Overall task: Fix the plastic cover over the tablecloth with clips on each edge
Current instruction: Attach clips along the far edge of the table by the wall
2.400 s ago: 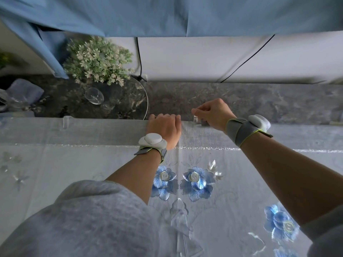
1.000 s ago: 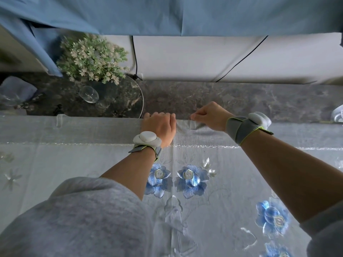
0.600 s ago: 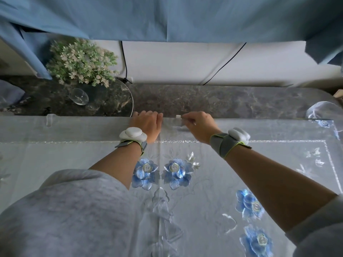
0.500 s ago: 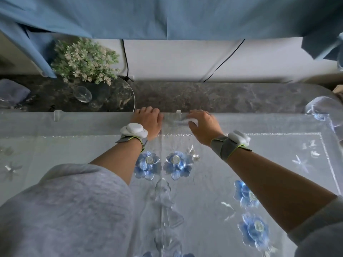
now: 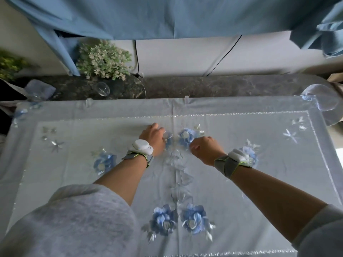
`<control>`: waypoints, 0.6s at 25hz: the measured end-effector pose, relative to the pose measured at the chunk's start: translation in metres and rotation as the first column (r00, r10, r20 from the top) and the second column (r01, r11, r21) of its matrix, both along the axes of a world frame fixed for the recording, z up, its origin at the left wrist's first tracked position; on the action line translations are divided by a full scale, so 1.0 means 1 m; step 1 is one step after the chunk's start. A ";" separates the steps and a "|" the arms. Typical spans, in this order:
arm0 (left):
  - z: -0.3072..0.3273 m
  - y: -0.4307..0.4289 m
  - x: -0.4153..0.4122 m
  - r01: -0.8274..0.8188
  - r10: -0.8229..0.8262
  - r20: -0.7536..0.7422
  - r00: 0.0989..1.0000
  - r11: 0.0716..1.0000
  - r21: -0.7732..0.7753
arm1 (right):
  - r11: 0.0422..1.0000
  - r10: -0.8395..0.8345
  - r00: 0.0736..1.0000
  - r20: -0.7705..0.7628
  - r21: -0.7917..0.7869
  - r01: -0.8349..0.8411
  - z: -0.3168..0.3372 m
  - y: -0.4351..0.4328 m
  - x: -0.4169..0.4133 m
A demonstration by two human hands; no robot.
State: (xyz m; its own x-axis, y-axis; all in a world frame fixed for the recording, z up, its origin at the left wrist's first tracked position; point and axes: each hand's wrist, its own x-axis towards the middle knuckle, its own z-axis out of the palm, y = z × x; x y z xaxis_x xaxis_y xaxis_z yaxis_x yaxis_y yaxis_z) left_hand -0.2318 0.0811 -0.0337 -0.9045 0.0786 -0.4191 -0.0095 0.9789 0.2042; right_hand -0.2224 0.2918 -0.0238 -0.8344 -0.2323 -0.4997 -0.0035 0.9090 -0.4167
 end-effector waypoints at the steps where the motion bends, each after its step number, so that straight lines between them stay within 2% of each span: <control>1: 0.001 -0.002 0.013 -0.007 0.007 0.018 1.000 1.000 0.009 | 1.000 0.014 0.999 0.030 0.015 -0.015 0.001 -0.001 0.010; 4: 0.009 -0.006 0.054 -0.018 0.018 0.056 0.998 1.000 -0.009 | 0.998 0.055 0.997 0.054 0.025 -0.057 0.009 -0.002 0.042; 9: 0.010 -0.001 0.114 0.045 -0.043 0.066 0.997 0.999 -0.028 | 0.976 0.206 0.977 -0.048 0.086 -0.202 0.006 -0.005 0.083; 12: -0.006 0.003 0.144 0.118 -0.112 0.101 0.989 0.991 -0.064 | 0.931 0.331 0.938 -0.099 0.193 -0.309 0.001 -0.005 0.100; 15: -0.019 0.003 0.164 0.176 -0.154 0.157 0.976 0.975 -0.137 | 0.929 0.316 0.940 -0.130 0.246 -0.278 0.001 -0.002 0.112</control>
State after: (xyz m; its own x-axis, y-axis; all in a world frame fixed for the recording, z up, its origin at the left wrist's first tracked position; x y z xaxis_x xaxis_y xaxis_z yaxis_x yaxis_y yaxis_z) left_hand -0.0679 0.0841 -0.0531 -0.8134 0.1488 -0.5624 0.1361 0.9886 0.0646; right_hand -0.1104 0.2899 -0.0231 -0.8191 -0.3816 -0.4283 -0.3386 0.9243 -0.1760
